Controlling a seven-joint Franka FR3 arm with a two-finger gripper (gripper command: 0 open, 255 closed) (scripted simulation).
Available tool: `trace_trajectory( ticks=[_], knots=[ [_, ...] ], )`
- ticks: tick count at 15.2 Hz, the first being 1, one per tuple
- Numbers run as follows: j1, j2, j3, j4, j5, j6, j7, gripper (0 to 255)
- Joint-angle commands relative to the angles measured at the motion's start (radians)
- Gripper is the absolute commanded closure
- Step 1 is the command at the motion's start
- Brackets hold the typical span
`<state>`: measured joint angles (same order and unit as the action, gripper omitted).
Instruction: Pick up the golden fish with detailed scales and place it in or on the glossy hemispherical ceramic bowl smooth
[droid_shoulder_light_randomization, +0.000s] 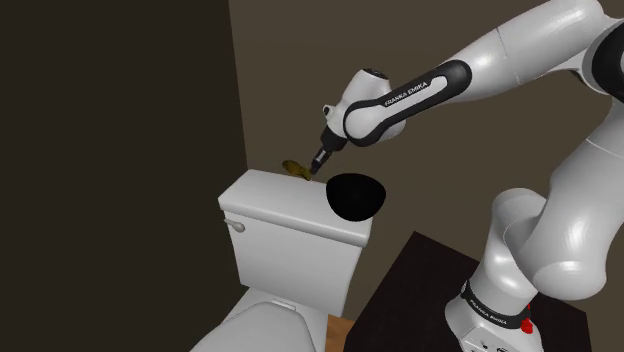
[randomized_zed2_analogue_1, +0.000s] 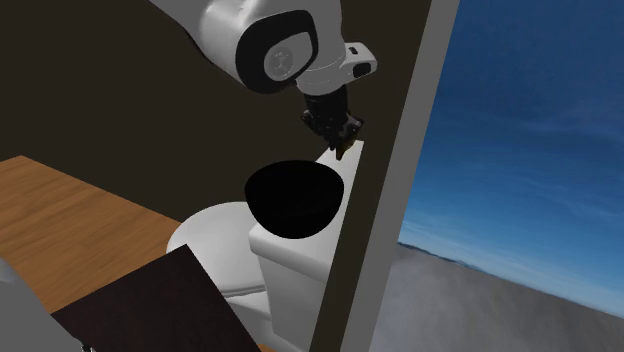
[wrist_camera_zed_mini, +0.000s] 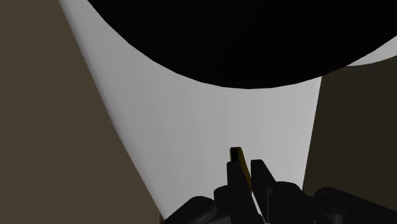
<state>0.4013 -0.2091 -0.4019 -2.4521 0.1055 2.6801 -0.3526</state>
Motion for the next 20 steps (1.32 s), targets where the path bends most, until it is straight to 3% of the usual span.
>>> trace_trajectory(
  ticks=[1, 17, 20],
  knots=[
    [-0.008, -0.019, 0.008, 0.013, -0.019, -0.031, 0.017, 255],
    [-0.036, -0.11, 0.046, 0.145, -0.085, -0.248, 0.085, 255],
    [-0.07, -0.239, 0.065, 0.047, -0.132, -0.276, 0.106, 255]
  ],
)
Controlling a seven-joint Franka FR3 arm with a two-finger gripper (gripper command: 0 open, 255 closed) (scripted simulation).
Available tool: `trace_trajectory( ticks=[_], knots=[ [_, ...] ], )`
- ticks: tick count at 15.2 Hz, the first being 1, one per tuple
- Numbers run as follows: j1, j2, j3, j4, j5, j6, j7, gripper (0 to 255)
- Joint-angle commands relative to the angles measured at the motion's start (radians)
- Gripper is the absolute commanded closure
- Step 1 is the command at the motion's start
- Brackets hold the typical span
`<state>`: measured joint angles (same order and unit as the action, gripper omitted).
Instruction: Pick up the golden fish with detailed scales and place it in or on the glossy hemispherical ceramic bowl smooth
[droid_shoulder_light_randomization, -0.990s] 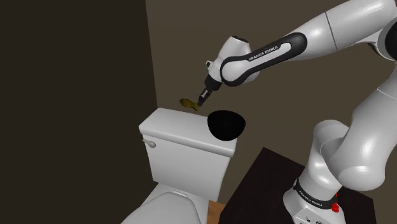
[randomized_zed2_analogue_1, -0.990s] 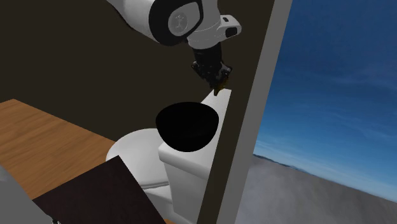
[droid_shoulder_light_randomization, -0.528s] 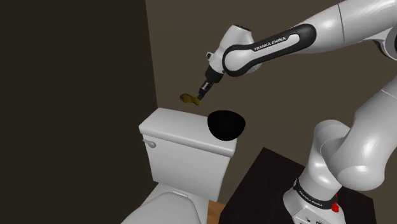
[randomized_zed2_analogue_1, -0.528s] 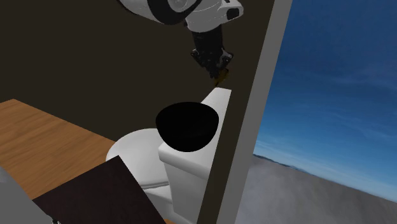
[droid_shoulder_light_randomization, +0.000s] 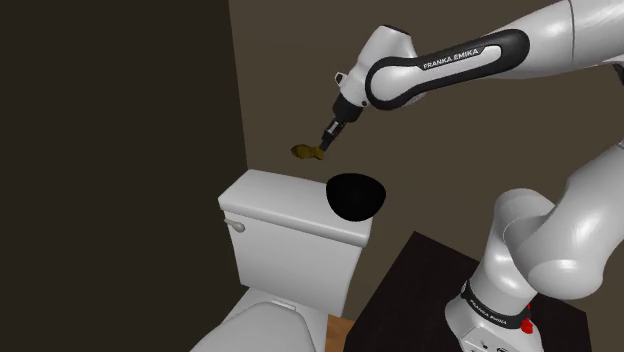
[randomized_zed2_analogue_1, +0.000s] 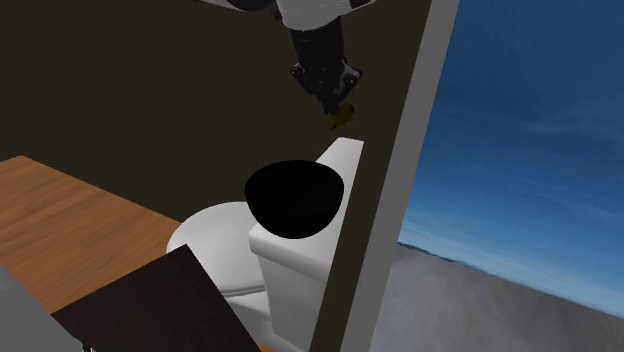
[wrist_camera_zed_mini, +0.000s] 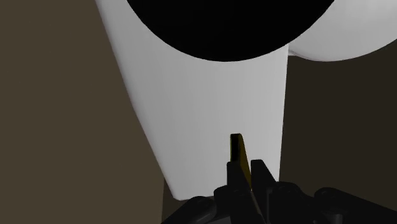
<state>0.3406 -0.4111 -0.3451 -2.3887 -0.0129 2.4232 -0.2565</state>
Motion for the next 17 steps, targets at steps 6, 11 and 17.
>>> trace_trajectory(
  ticks=[6, 11, 17],
  knots=[
    [-0.085, -0.304, 0.042, -0.182, -0.075, -0.121, 0.025, 255],
    [-0.15, -0.538, 0.06, -0.286, -0.103, -0.254, 0.016, 255],
    [-0.173, -0.592, 0.049, -0.372, -0.117, -0.225, 0.005, 255]
  ],
)
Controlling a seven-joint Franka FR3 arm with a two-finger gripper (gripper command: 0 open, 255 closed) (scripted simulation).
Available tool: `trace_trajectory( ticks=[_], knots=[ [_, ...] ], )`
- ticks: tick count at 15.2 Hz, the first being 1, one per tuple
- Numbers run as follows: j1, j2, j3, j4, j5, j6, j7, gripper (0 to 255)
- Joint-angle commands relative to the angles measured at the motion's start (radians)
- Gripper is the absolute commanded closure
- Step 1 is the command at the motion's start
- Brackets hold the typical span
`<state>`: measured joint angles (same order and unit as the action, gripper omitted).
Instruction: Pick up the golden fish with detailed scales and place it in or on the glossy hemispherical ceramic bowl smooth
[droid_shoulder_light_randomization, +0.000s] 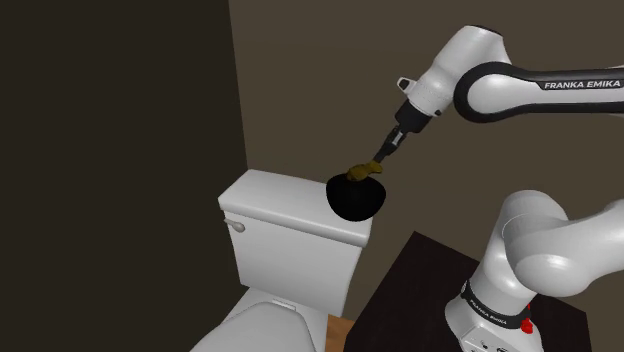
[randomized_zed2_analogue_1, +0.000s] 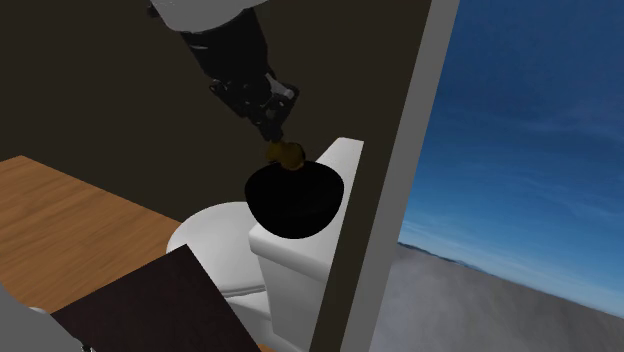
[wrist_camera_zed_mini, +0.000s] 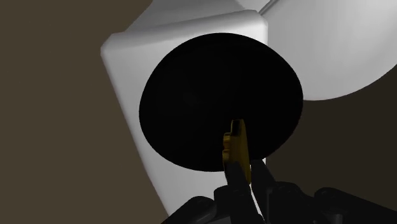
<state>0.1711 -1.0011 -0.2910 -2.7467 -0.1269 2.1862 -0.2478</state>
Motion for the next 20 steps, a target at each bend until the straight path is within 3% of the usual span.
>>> trace_trajectory(
  ticks=[1, 13, 20],
  knots=[
    [-0.005, -0.001, -0.008, -0.027, -0.006, 0.025, -0.005, 255],
    [-0.024, 0.033, -0.049, -0.171, -0.035, 0.201, -0.025, 255],
    [-0.025, 0.036, -0.051, -0.177, -0.036, 0.209, -0.026, 255]
  ],
)
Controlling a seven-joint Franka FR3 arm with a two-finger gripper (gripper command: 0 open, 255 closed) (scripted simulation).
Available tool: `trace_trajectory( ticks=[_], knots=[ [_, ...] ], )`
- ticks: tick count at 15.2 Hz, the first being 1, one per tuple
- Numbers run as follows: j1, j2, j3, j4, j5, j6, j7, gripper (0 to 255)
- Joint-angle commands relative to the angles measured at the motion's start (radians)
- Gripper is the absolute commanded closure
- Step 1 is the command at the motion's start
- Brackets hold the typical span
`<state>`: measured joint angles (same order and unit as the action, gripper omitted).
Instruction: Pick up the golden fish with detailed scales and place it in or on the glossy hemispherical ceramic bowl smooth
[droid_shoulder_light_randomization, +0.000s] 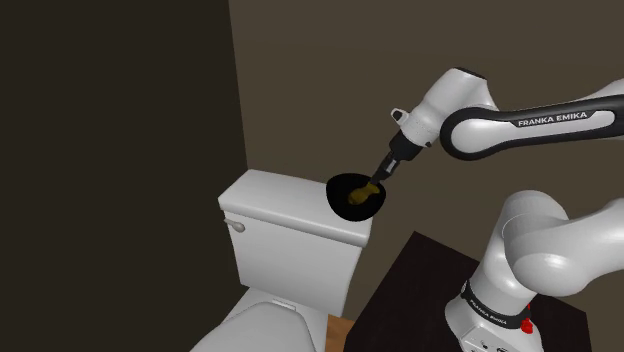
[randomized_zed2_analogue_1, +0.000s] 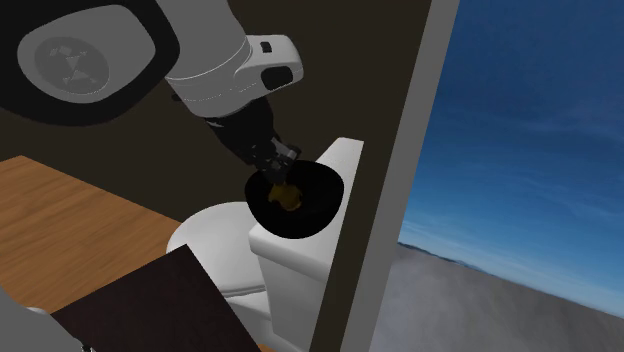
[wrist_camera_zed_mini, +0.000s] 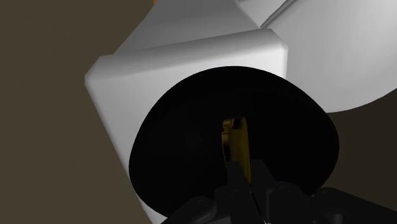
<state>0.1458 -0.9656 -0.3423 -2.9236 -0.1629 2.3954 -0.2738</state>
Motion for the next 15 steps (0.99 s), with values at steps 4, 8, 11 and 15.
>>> trace_trajectory(
  ticks=[4, 8, 11, 15],
  knots=[
    [0.0, 0.0, 0.0, 0.0, 0.0, 0.0, 0.0, 0],
    [-0.006, -0.036, 0.008, 0.015, 0.003, -0.051, 0.0, 0],
    [-0.017, -0.118, 0.028, 0.066, 0.013, -0.184, 0.0, 0],
    [-0.017, -0.118, 0.028, 0.066, 0.013, -0.184, -0.001, 0]
  ],
)
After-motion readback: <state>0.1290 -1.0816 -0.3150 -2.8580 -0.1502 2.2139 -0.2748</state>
